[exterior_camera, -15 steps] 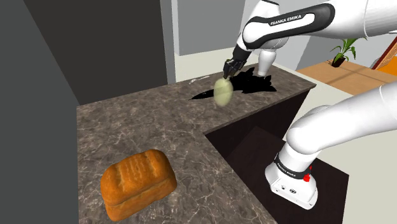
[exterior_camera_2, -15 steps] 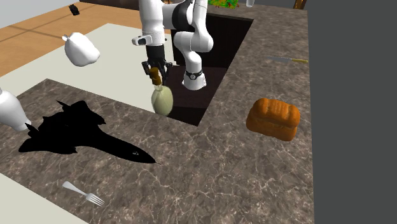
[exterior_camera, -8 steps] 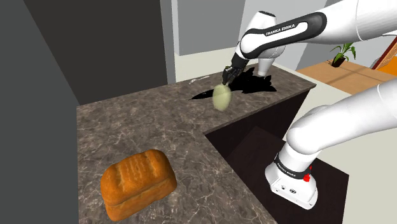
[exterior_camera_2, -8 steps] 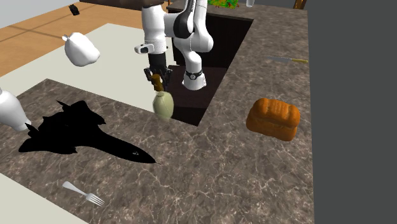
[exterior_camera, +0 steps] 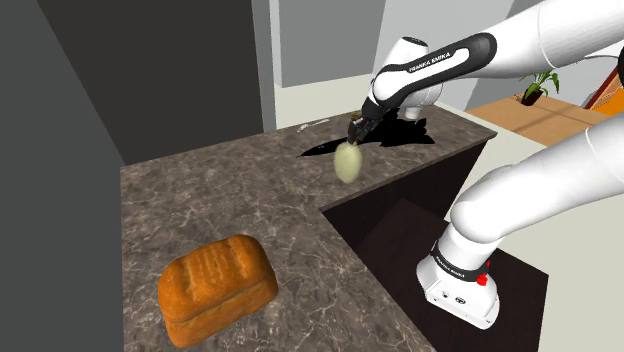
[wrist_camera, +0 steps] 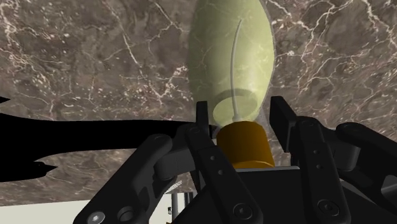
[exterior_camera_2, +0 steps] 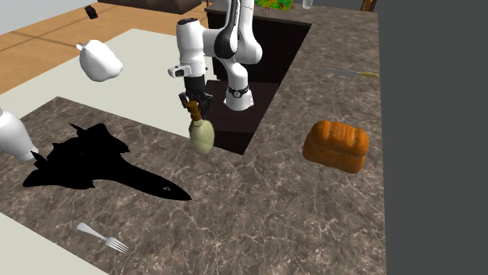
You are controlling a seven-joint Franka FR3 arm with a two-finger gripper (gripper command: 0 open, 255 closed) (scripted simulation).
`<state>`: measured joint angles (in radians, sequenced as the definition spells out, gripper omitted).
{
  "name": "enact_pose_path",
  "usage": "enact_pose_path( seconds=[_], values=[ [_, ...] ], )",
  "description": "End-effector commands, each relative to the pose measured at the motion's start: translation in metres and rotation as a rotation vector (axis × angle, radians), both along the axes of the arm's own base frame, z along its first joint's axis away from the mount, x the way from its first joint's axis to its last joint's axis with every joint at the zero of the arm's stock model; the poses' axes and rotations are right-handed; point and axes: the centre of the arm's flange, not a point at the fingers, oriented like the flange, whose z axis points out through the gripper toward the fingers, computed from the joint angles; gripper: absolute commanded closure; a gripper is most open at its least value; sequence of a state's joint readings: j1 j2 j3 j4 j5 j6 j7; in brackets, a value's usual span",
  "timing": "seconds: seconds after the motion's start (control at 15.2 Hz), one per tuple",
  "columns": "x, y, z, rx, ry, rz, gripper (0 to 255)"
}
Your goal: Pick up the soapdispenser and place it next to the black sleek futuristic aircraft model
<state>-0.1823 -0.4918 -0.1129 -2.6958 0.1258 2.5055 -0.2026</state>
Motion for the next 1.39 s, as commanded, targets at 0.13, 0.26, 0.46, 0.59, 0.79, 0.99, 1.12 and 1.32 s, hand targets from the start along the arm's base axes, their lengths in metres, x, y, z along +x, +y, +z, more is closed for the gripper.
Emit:
enact_pose_path(
  seconds=[0.13, 0.26, 0.46, 0.59, 0.79, 0.99, 1.12, 1.32],
  values=[
    [0.0, 0.001, -0.022, -0.001, -0.001, 0.0, 255],
    [0.0, 0.001, -0.031, -0.001, -0.001, 0.0, 255],
    [0.0, 0.001, -0.031, -0.001, -0.001, 0.0, 255],
    [0.0, 0.001, -0.031, -0.001, -0.001, 0.0, 255],
    [0.0, 0.001, -0.031, -0.001, -0.001, 0.0, 0],
    [0.0, 0.001, -0.031, -0.001, -0.001, 0.0, 0],
    [0.0, 0.001, -0.031, -0.001, -0.001, 0.0, 0],
    [-0.013, -0.001, 0.007, -0.001, -0.001, 0.0, 0]
  ],
)
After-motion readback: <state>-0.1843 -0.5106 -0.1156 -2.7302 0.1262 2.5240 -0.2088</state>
